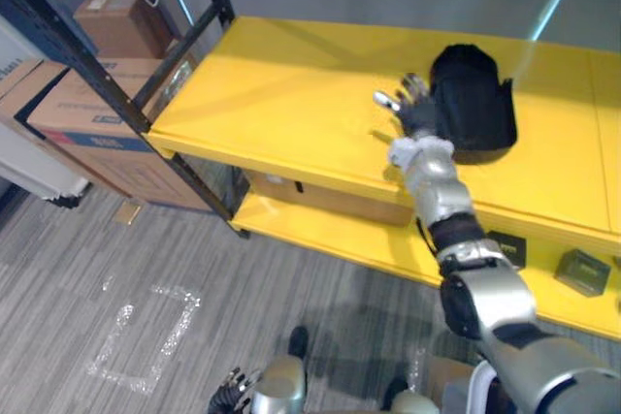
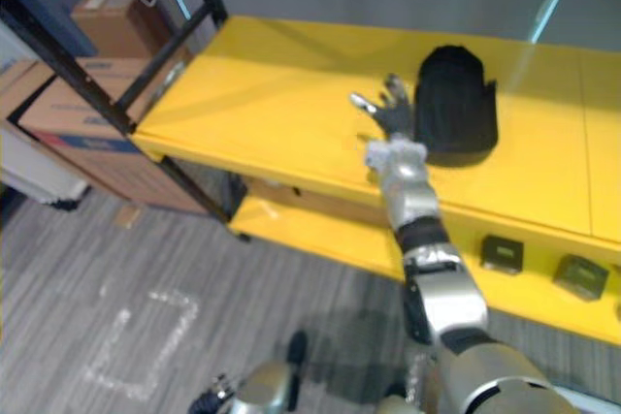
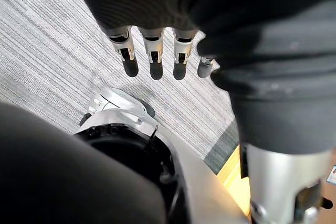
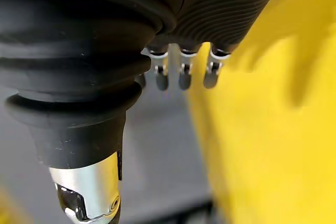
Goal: Walk over and take plastic housings, then place them on the shelf
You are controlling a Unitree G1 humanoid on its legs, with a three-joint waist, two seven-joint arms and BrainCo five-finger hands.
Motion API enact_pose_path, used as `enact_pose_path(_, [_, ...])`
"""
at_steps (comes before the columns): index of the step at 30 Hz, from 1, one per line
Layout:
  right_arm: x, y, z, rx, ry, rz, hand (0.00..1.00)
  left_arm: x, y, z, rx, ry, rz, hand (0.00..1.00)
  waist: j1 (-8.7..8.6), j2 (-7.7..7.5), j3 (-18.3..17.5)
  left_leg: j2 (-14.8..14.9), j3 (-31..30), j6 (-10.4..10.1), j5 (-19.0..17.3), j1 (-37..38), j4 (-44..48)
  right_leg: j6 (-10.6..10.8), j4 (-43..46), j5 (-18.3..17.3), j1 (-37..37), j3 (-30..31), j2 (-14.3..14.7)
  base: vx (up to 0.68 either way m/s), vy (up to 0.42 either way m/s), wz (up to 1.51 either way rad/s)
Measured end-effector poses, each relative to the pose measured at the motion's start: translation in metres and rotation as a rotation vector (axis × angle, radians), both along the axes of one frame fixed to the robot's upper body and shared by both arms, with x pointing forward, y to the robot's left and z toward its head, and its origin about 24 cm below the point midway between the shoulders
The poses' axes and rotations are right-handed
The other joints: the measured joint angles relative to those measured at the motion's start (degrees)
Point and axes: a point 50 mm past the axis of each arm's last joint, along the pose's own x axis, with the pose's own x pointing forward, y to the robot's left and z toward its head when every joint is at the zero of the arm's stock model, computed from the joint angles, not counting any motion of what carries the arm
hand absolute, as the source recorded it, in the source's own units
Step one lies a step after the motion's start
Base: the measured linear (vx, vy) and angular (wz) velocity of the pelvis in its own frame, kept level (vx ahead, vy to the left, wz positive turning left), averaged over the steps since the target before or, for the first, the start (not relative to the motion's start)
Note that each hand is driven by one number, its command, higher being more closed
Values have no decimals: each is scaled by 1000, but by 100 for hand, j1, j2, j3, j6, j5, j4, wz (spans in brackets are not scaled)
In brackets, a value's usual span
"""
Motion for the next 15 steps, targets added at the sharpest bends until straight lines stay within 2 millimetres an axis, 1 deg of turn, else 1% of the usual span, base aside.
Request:
enact_pose_path(1, [-8, 4, 16, -3, -88, 50, 0, 0, 1, 0, 1, 1, 1, 0, -1, -22, 0, 6, 25, 0, 0, 15, -9, 0, -3, 1, 0, 22, 4, -7, -13, -7])
enact_pose_path(2, [-12, 4, 23, -2, -127, 64, 0, 0, 1, 0, 0, 4, 1, 0, -1, -34, -4, 8, 37, 0, 0, 25, -17, 0, -5, 2, 0, 33, 4, -11, -9, -9])
enact_pose_path(3, [-21, 4, 37, 2, -209, 84, 0, -1, 1, 0, -2, 11, 4, 0, -6, -58, -1, 8, 61, 0, 0, 67, -53, 1, -5, 3, 12, 55, 3, -10, -5, -9])
enact_pose_path(4, [-28, 0, 49, 11, -270, 84, 0, -1, 3, 0, -3, 12, 10, 0, -36, -98, -5, 8, 74, -9, 7, 106, -101, 4, -7, 4, 19, 68, 1, -15, -6, -7])
enact_pose_path(5, [-31, -4, 55, 20, -297, 75, 0, -1, 4, 0, -1, 13, 12, 0, -53, -128, -5, 9, 75, -10, 8, 106, -102, 5, -9, 5, 19, 68, 2, 0, 0, 0])
enact_pose_path(6, [-36, -15, 63, 48, -341, 39, 0, -3, 7, 0, 4, 16, 20, 0, -101, -213, -19, 13, 77, -14, 10, 105, -113, 8, -18, 10, 18, 69, 6, 0, 0, 0])
enact_pose_path(7, [-38, -31, 67, 81, -366, -26, 0, -5, 11, 0, 11, 19, 31, 0, -141, -305, -42, 14, 84, -17, 13, 111, -129, 12, -35, 17, 18, 72, 7, 0, 0, 0])
enact_pose_path(8, [-38, -39, 68, 96, -371, -62, 0, -6, 13, 0, 17, 22, 31, 0, -151, -345, -57, 15, 93, -18, 14, 112, -137, 13, -51, 27, 19, 78, 10, 1, -5, -7])
enact_pose_path(9, [-39, -60, 70, 124, -375, -159, 0, -7, 17, 0, 25, 24, 29, 0, -154, -410, -88, 21, 133, -15, 32, 125, -176, 21, -111, 70, 16, 108, 19, 5, 1, -12])
enact_pose_path(10, [-40, -71, 71, 136, -378, -212, 0, -8, 18, 0, 27, 24, 28, 0, -154, -430, -87, 21, 172, -10, 48, 155, -219, 23, -137, 92, 15, 141, 20, 4, 12, -25])
enact_pose_path(12, [-44, -104, 76, 156, -390, -379, 0, -10, 19, 0, 31, 25, 30, 0, -180, -443, -85, 5, 279, 1, 75, 217, -314, 49, -225, 164, 13, 240, 8, -5, 27, -22])
enact_pose_path(13, [-46, -126, 78, 163, -385, -477, 0, -11, 21, 0, 36, 23, 32, 0, -217, -443, -85, -2, 309, 8, 81, 217, -328, 57, -275, 202, 12, 257, 3, -7, 23, -9])
enact_pose_path(14, [-46, -139, 78, 140, -376, -547, 0, -12, 21, 1, 40, 19, 35, 0, -252, -443, -85, -3, 315, 10, 83, 217, -330, 62, -284, 209, 12, 262, 3, -4, 12, -5])
enact_pose_path(15, [-46, -146, 77, 124, -367, -583, 0, -13, 22, 1, 43, 17, 37, 0, -275, -443, -85, -3, 315, 10, 84, 218, -333, 62, -284, 209, 12, 262, 4, 0, 0, 0])
